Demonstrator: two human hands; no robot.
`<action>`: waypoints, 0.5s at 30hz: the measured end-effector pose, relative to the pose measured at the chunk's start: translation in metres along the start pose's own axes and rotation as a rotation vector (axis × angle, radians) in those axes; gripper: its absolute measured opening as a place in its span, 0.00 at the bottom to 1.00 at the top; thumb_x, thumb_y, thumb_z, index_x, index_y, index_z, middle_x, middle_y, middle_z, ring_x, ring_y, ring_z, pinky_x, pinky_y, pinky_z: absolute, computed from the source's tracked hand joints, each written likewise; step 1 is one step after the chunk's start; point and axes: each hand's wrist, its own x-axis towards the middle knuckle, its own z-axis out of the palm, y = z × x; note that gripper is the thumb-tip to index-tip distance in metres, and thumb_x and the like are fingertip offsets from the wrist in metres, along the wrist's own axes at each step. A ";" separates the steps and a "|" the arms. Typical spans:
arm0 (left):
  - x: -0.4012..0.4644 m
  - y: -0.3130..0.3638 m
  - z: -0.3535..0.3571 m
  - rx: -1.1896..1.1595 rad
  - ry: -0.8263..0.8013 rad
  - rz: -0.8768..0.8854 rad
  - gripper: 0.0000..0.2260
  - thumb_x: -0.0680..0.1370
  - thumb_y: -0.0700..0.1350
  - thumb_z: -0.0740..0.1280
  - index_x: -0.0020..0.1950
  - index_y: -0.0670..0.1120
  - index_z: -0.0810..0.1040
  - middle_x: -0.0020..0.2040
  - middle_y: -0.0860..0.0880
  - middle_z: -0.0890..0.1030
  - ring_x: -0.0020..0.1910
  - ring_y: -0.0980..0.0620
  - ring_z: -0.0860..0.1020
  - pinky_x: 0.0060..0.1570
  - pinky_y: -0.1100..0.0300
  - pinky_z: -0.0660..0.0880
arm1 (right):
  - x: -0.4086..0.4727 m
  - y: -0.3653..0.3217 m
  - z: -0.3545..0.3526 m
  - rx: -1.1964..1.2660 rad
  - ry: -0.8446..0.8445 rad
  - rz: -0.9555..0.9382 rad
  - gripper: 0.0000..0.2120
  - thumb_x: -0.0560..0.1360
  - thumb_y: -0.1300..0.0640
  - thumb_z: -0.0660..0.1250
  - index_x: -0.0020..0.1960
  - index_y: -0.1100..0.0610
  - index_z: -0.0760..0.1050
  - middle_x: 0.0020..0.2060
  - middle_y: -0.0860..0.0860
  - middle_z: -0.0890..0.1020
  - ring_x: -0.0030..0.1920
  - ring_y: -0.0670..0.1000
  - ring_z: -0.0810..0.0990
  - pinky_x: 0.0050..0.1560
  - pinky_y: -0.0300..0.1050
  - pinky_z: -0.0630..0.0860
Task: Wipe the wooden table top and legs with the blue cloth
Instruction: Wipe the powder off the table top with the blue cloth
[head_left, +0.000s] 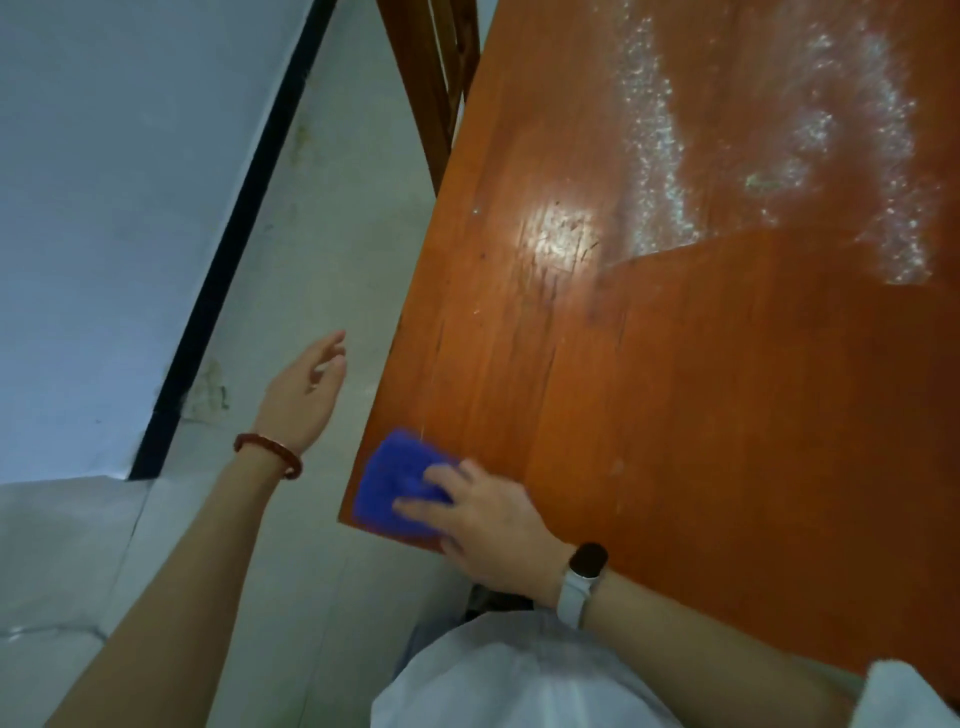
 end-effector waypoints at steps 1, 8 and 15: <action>0.001 -0.005 -0.008 -0.003 0.015 -0.006 0.17 0.80 0.46 0.56 0.68 0.47 0.67 0.65 0.42 0.73 0.61 0.43 0.73 0.64 0.47 0.68 | -0.001 -0.006 0.000 0.112 -0.077 -0.067 0.20 0.72 0.58 0.62 0.64 0.48 0.70 0.57 0.54 0.74 0.50 0.54 0.75 0.42 0.49 0.78; -0.017 -0.027 -0.011 0.014 0.028 -0.049 0.17 0.80 0.48 0.55 0.68 0.46 0.67 0.64 0.42 0.73 0.62 0.44 0.73 0.63 0.49 0.68 | 0.010 0.054 -0.059 0.141 0.522 0.439 0.21 0.70 0.57 0.58 0.61 0.51 0.75 0.55 0.58 0.75 0.50 0.55 0.76 0.44 0.42 0.72; -0.031 -0.037 -0.010 -0.030 0.087 -0.096 0.17 0.80 0.46 0.55 0.68 0.45 0.67 0.65 0.43 0.73 0.62 0.44 0.72 0.60 0.54 0.68 | 0.025 -0.004 0.006 -0.205 0.240 0.184 0.21 0.67 0.61 0.60 0.59 0.50 0.75 0.52 0.53 0.77 0.43 0.56 0.77 0.33 0.45 0.76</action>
